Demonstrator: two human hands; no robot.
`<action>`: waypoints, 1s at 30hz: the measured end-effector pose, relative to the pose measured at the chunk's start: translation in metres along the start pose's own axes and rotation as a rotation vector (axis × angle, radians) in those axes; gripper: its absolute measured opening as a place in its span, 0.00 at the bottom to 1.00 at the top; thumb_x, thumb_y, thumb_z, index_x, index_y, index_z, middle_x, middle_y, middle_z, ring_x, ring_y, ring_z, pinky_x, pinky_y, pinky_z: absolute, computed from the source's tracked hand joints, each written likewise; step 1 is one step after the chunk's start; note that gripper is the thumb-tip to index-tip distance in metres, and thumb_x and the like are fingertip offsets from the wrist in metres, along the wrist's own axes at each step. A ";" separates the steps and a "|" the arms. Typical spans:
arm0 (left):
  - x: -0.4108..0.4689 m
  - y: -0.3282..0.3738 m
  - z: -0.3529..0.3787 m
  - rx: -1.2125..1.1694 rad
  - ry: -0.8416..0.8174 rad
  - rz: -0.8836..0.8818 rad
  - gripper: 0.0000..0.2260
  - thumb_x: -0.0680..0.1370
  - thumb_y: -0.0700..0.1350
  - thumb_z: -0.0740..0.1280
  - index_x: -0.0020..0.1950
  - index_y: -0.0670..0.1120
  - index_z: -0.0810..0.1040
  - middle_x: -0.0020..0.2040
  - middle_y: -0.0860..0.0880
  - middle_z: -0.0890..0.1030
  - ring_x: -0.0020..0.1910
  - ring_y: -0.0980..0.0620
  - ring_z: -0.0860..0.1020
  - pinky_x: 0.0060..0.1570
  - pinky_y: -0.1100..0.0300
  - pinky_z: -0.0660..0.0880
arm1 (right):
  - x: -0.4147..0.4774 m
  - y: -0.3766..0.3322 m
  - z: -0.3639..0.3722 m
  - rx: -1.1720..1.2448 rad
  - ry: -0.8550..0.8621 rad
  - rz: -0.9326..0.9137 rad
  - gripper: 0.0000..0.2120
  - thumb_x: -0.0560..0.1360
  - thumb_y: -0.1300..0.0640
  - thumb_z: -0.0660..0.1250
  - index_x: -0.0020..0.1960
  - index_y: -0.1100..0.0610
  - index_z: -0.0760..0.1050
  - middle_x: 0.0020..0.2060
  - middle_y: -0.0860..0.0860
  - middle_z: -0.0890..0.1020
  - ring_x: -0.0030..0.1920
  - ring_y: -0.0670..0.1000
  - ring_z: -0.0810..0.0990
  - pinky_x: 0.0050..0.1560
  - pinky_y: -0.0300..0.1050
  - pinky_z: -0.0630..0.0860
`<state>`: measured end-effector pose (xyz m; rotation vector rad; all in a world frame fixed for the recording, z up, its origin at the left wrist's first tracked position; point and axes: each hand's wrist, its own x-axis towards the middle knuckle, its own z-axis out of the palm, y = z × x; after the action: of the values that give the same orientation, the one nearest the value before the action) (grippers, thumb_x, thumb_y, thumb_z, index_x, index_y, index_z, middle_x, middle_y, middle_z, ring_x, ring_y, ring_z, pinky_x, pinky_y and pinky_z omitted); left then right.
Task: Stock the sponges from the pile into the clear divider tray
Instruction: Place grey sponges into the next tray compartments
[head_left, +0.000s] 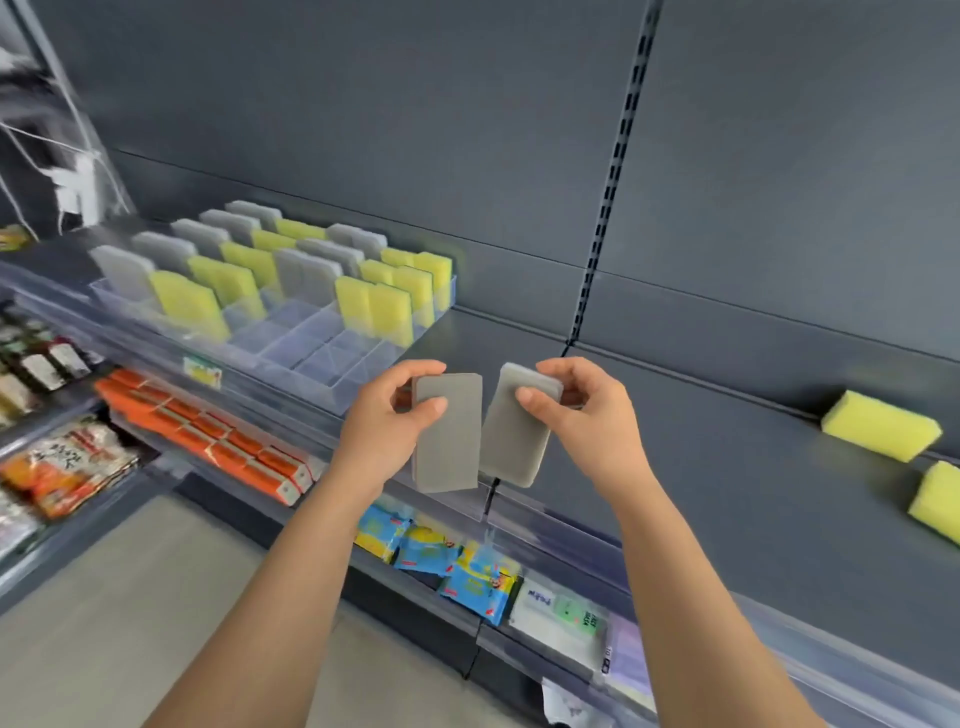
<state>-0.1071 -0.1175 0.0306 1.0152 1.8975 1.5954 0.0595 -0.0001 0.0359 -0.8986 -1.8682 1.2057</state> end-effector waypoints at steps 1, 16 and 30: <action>0.002 -0.002 -0.011 -0.003 0.009 -0.002 0.18 0.74 0.37 0.68 0.48 0.63 0.78 0.52 0.49 0.80 0.52 0.48 0.78 0.54 0.48 0.76 | 0.003 -0.005 0.011 0.002 -0.027 -0.003 0.10 0.70 0.56 0.74 0.49 0.50 0.77 0.41 0.42 0.79 0.38 0.40 0.75 0.41 0.32 0.71; 0.089 -0.037 -0.153 0.006 0.154 0.043 0.17 0.74 0.36 0.68 0.49 0.60 0.78 0.53 0.48 0.81 0.54 0.49 0.77 0.53 0.52 0.76 | 0.105 -0.046 0.170 0.042 -0.176 -0.060 0.12 0.68 0.55 0.75 0.51 0.53 0.79 0.43 0.44 0.81 0.41 0.44 0.77 0.44 0.36 0.73; 0.210 -0.053 -0.251 0.154 0.206 0.129 0.16 0.73 0.36 0.68 0.46 0.60 0.75 0.52 0.48 0.79 0.51 0.49 0.77 0.46 0.54 0.76 | 0.192 -0.063 0.284 -0.002 -0.044 -0.136 0.13 0.70 0.58 0.74 0.44 0.44 0.71 0.41 0.42 0.78 0.41 0.43 0.75 0.42 0.33 0.73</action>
<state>-0.4380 -0.1161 0.0583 1.0923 2.1598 1.7043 -0.2886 0.0213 0.0487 -0.7389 -1.9329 1.1483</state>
